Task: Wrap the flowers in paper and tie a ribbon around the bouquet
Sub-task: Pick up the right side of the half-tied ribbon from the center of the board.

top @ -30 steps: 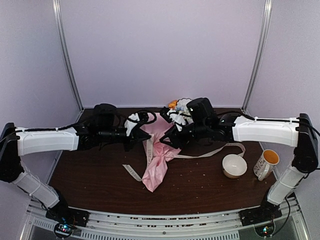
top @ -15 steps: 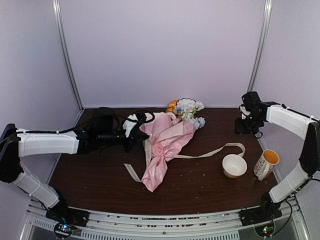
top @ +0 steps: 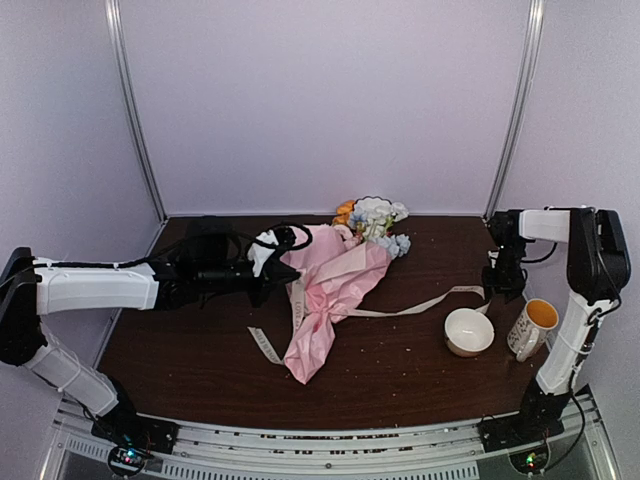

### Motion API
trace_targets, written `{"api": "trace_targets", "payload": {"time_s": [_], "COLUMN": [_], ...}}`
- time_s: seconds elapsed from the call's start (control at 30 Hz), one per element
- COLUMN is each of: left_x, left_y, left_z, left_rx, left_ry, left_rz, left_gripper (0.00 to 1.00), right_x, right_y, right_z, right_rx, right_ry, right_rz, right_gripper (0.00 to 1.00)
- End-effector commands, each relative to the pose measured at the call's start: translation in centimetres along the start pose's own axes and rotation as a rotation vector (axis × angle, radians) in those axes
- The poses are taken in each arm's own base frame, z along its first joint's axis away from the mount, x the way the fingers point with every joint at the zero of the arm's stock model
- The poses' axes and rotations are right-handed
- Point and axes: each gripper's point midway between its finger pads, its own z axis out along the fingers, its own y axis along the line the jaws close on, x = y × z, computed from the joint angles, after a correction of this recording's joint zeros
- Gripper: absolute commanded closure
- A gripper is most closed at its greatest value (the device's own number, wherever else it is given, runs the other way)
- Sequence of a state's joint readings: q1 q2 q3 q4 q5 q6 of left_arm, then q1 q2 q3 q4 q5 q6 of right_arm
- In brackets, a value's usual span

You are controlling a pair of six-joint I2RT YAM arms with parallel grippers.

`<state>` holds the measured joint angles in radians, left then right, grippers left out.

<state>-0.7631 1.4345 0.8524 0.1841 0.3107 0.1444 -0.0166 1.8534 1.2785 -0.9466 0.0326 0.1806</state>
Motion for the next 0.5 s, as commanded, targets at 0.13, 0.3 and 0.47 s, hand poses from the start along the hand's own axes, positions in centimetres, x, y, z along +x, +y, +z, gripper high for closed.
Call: {"api": "trace_targets", "payload": {"time_s": [0.13,0.3,0.47], "left_x": [-0.4,-0.3,-0.2], "left_y": [0.3,0.4,0.0], "left_z": [0.1,-0.3,-0.6], "left_rx": [-0.019,-0.039,-0.039], "left_ry": [-0.014,-0.009,-0.028], "left_rz": [0.042,0.043,0.042], "left_gripper": [1.0,1.0,1.0], "right_x": [1.5,0.1,-1.1], "right_y": [3.3,2.2,6.1], "right_z": [2.6,1.1,-6.1], "right_rx": [-0.204,-0.156,-0.323], "right_ry": [0.129,0.042,-0.137], "right_rz": [-0.046,-0.034,-0.129], "right_gripper": [0.63,1.0,1.0]}}
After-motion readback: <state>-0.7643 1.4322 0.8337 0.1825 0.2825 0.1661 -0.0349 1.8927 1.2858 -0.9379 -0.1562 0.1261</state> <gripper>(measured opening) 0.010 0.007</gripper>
